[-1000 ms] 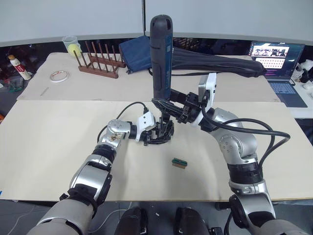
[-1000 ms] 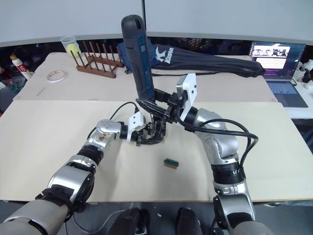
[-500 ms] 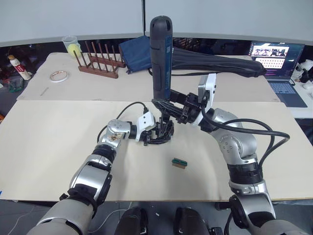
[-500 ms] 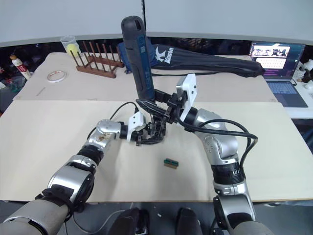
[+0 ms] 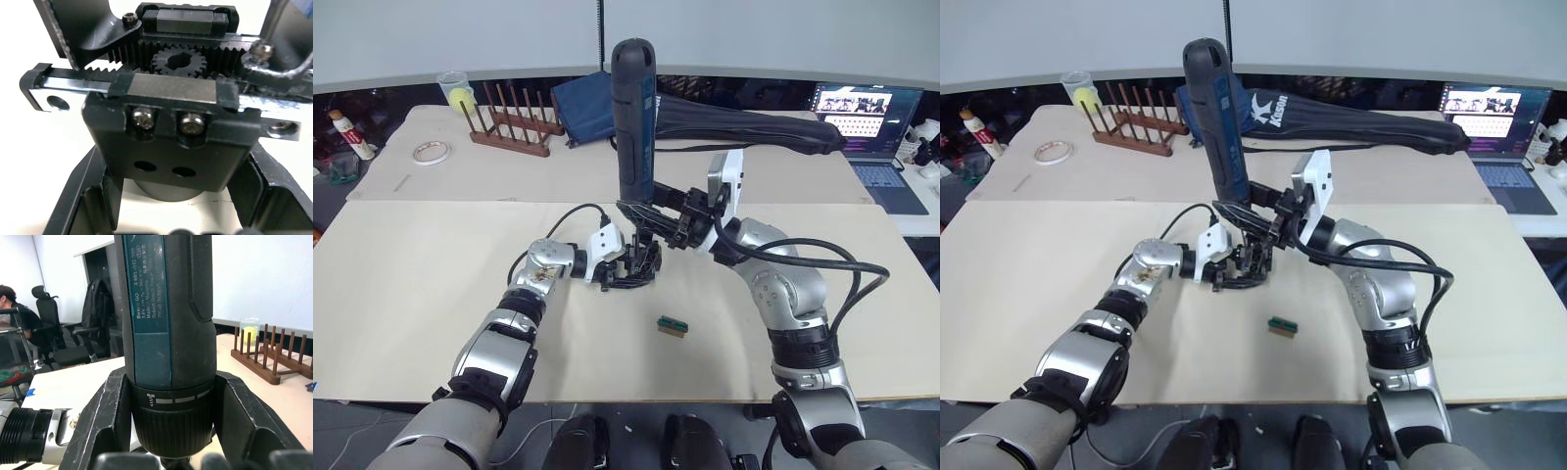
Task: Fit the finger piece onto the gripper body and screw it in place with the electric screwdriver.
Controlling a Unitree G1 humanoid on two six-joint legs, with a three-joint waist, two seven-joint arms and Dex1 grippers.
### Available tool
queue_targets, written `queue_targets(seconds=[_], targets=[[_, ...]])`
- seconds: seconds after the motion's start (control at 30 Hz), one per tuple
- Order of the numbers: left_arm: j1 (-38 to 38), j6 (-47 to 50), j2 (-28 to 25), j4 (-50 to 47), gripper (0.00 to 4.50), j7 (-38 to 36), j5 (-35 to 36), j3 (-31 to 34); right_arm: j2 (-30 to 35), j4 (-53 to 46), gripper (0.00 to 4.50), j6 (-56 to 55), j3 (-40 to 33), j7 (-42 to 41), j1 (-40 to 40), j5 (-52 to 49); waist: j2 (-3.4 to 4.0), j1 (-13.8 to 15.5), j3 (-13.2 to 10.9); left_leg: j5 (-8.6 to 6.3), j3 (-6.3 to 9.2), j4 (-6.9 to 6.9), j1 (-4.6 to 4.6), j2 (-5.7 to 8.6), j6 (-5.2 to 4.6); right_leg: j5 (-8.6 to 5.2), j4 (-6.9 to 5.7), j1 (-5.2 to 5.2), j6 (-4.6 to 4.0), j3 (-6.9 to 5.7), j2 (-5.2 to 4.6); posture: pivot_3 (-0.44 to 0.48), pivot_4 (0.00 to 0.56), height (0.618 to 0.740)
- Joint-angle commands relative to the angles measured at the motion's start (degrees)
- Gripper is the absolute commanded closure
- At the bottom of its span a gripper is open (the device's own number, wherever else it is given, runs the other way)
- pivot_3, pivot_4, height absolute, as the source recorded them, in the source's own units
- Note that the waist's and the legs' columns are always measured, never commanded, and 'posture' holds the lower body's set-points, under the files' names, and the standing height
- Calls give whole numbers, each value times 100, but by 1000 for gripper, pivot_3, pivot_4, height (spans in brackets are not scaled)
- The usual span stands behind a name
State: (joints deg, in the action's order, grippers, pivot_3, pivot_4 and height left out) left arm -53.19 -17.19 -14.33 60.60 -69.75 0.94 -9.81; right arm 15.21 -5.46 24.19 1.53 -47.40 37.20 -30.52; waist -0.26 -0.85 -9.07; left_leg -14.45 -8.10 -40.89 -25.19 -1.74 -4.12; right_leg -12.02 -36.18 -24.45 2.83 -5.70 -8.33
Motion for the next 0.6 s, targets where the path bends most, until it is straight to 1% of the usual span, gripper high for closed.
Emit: queue_targets(seconds=[0.03,0.6], targets=[[-49,-2,-84,-163,2174,-4,14,89,-8,-165,2550,-131,-76,-32,75,-96,0,0,0,0,0,0,0,0,0,0,0,0,0,0,0,0,150,730],[-52,12,-92,-190,2174,-7,26,100,-67,-80,2550,-197,-20,-11,-12,-21,0,0,0,0,0,0,0,0,0,0,0,0,0,0,0,0,150,730]])
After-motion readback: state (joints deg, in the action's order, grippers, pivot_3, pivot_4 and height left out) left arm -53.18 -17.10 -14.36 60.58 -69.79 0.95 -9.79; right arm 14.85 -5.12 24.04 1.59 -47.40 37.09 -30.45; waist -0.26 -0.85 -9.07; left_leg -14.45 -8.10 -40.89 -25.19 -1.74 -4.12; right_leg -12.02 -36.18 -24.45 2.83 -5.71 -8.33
